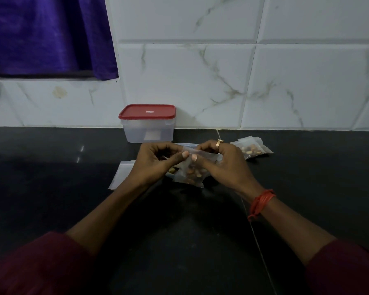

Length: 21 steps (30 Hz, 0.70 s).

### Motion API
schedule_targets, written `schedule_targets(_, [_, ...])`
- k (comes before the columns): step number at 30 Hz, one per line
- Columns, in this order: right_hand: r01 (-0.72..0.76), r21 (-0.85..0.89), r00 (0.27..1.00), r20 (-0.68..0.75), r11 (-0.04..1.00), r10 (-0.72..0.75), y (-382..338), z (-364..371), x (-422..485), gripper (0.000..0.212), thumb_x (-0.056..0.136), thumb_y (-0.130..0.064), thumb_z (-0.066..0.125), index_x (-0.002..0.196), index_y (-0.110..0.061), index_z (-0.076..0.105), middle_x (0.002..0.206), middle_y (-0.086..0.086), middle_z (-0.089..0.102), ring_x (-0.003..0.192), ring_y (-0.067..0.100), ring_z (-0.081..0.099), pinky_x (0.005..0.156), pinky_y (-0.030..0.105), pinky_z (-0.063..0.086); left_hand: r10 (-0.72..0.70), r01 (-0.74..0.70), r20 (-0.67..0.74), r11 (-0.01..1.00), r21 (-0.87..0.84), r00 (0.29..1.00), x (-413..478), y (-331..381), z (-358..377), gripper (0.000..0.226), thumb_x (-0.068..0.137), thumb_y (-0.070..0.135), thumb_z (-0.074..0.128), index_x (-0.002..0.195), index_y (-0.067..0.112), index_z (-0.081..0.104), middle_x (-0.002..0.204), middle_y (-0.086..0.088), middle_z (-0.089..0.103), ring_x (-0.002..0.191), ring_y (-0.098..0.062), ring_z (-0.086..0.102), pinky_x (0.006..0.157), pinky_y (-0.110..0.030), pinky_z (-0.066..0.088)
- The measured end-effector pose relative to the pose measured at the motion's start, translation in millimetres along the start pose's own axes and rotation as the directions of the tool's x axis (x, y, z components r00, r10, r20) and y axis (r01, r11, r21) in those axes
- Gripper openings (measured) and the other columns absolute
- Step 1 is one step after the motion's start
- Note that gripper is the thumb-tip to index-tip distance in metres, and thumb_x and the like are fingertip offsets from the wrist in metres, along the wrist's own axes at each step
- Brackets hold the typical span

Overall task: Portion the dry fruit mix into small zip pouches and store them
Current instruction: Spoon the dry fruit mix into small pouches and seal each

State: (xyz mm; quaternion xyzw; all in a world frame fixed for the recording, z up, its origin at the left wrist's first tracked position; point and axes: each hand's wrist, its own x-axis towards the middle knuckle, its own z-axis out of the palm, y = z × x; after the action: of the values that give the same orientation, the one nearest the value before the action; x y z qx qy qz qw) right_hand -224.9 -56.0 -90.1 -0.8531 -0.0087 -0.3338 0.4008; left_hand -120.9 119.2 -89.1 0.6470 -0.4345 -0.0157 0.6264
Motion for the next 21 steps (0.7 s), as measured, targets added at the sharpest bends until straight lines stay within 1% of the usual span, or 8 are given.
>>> schedule_targets(3, [-0.042, 0.048, 0.999, 0.014, 0.998, 0.041, 0.8, -0.1, 0.4, 0.014, 0.084, -0.032, 0.079, 0.097, -0.025, 0.076, 0.097, -0.012, 0.074, 0.096, -0.002, 0.065, 0.082, 0.01, 0.047, 0.016, -0.017, 0.021, 1.0, 0.016, 1.0, -0.4, 2.7, 1.4, 0.01, 0.079, 0.028, 0.074, 0.088, 0.023, 0.075, 0.087, -0.002, 0.077, 0.08, -0.02, 0.073, 0.071, -0.033, 0.06])
schedule_targets(5, [-0.053, 0.058, 0.999, 0.014, 0.997, 0.052, 0.6, 0.3, 0.4, 0.012, 0.084, -0.032, 0.078, 0.095, -0.028, 0.075, 0.096, -0.013, 0.073, 0.096, -0.003, 0.064, 0.082, 0.009, 0.046, 0.011, -0.011, 0.02, 1.0, 0.02, 1.0, -0.7, 4.3, 2.1, 0.013, 0.078, 0.029, 0.075, 0.089, 0.021, 0.076, 0.088, -0.003, 0.077, 0.081, -0.022, 0.073, 0.071, -0.037, 0.061])
schedule_targets(7, [-0.038, 0.061, 0.999, 0.003, 0.997, 0.038, -0.4, 0.1, 0.0, 0.01, 0.084, -0.031, 0.079, 0.092, -0.032, 0.073, 0.093, -0.014, 0.072, 0.094, -0.005, 0.064, 0.08, 0.007, 0.045, -0.001, 0.001, 0.014, 1.0, -0.002, 1.0, -1.0, 5.3, 2.7, 0.014, 0.077, 0.029, 0.075, 0.089, 0.02, 0.076, 0.089, -0.004, 0.077, 0.081, -0.023, 0.074, 0.071, -0.038, 0.062])
schedule_targets(11, [-0.003, 0.067, 1.0, 0.01, 0.998, 0.002, -1.3, -1.4, -0.2, 0.011, 0.083, -0.03, 0.079, 0.092, -0.032, 0.073, 0.091, -0.016, 0.072, 0.092, -0.008, 0.063, 0.079, 0.005, 0.044, 0.004, -0.003, 0.02, 0.999, -0.033, 1.0, -2.6, 7.4, 6.2, 0.012, 0.078, 0.03, 0.074, 0.088, 0.023, 0.076, 0.088, -0.001, 0.077, 0.08, -0.019, 0.073, 0.066, -0.026, 0.058])
schedule_targets(14, [-0.012, 0.072, 0.999, 0.03, 0.997, 0.009, 2.6, -2.8, 1.1, 0.012, 0.083, -0.033, 0.079, 0.093, -0.028, 0.075, 0.091, -0.012, 0.074, 0.093, -0.002, 0.065, 0.08, 0.01, 0.047, 0.002, -0.001, 0.019, 0.999, -0.049, 1.0, -3.5, 7.7, 7.8, 0.012, 0.078, 0.028, 0.073, 0.088, 0.023, 0.076, 0.089, 0.0, 0.077, 0.082, -0.017, 0.073, 0.066, -0.022, 0.057])
schedule_targets(16, [-0.019, 0.073, 0.999, 0.04, 0.997, 0.016, 5.4, -2.5, 1.4, 0.017, 0.083, -0.035, 0.079, 0.095, -0.023, 0.077, 0.092, -0.009, 0.075, 0.093, 0.001, 0.067, 0.082, 0.015, 0.05, 0.003, -0.002, 0.025, 0.998, -0.055, 1.0, -3.9, 7.4, 7.0, 0.012, 0.079, 0.028, 0.073, 0.089, 0.022, 0.076, 0.089, 0.0, 0.077, 0.082, -0.019, 0.073, 0.066, -0.023, 0.057])
schedule_targets(18, [-0.019, 0.076, 0.999, 0.046, 0.997, 0.016, 6.8, -1.4, 1.7, 0.022, 0.083, -0.036, 0.079, 0.097, -0.019, 0.078, 0.092, -0.008, 0.076, 0.093, 0.003, 0.069, 0.082, 0.017, 0.051, 0.007, -0.006, 0.03, 0.999, -0.043, 1.0, -4.1, 7.2, 5.4, 0.012, 0.079, 0.03, 0.073, 0.088, 0.024, 0.076, 0.089, -0.001, 0.077, 0.082, -0.021, 0.073, 0.066, -0.026, 0.059])
schedule_targets(21, [-0.014, 0.087, 0.998, 0.054, 0.996, 0.009, 7.9, -1.2, 2.0, 0.022, 0.084, -0.035, 0.078, 0.098, -0.018, 0.078, 0.091, -0.008, 0.076, 0.092, 0.004, 0.069, 0.081, 0.019, 0.051, 0.008, -0.008, 0.032, 1.0, -0.017, 0.999, -3.7, 6.4, 4.6, 0.012, 0.079, 0.031, 0.073, 0.088, 0.023, 0.076, 0.089, -0.003, 0.077, 0.082, -0.024, 0.072, 0.067, -0.031, 0.06])
